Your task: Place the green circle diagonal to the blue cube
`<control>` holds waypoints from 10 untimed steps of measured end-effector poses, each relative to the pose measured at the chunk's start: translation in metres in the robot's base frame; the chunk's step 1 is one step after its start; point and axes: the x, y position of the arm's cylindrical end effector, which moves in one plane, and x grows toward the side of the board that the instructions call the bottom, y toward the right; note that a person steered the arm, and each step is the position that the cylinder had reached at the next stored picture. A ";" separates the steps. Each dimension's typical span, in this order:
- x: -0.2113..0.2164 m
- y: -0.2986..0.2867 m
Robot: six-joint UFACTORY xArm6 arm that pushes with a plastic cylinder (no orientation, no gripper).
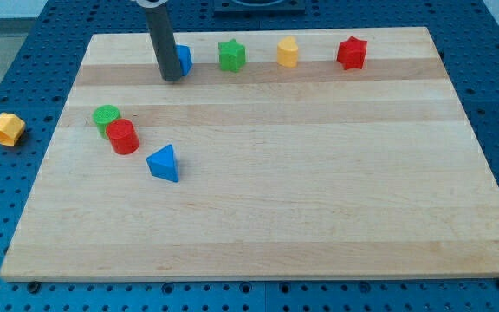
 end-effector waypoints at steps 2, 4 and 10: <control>0.113 0.007; 0.139 -0.060; 0.083 -0.123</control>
